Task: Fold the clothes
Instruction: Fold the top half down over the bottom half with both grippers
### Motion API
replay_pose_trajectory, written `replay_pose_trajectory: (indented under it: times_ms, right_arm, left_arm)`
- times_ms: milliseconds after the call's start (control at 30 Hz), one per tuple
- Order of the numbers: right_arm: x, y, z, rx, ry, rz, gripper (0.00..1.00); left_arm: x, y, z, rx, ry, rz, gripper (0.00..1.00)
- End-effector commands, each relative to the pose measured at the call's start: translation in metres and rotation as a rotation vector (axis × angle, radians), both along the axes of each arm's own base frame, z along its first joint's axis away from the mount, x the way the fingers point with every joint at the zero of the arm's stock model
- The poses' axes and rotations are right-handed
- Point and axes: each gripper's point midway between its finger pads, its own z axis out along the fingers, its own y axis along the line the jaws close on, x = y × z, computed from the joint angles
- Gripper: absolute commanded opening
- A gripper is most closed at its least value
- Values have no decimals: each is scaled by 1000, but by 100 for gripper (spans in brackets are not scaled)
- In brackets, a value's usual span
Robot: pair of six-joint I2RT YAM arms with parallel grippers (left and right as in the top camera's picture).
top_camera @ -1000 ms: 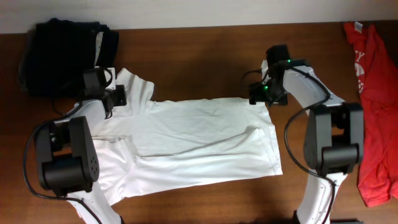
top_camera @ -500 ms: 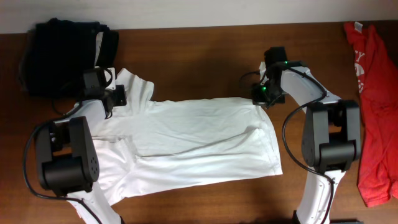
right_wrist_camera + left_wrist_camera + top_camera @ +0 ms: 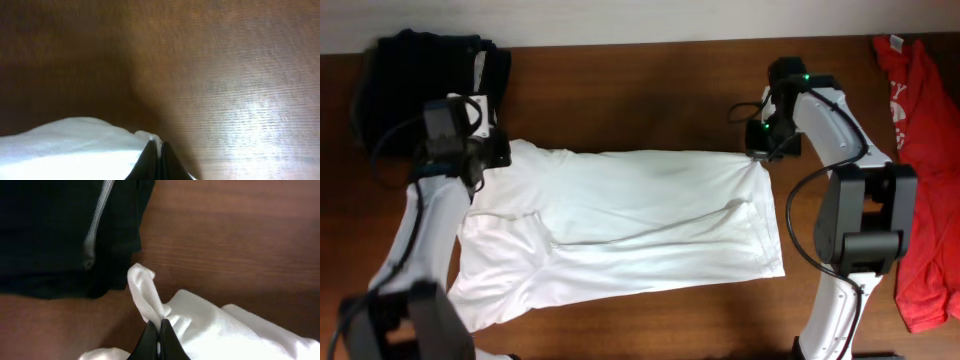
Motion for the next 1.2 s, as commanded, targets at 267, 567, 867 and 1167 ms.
replay_pose_trajectory:
  times_ms: [267, 567, 867, 1167]
  right_arm:
    - [-28, -3, 25, -10, 112, -20, 4]
    - [-55, -13, 63, -71, 128, -60, 4]
    - [-93, -21, 67, -124, 261, -86, 4]
    - [-106, -21, 98, -121, 198, -86, 4]
  left_arm:
    - [-69, -8, -6, -83, 226, 76, 1]
    - [-114, 1, 4, -74, 318, 207, 1]
    - [-175, 37, -4, 11, 477, 621, 1]
    - [-190, 32, -6, 10, 542, 603, 1]
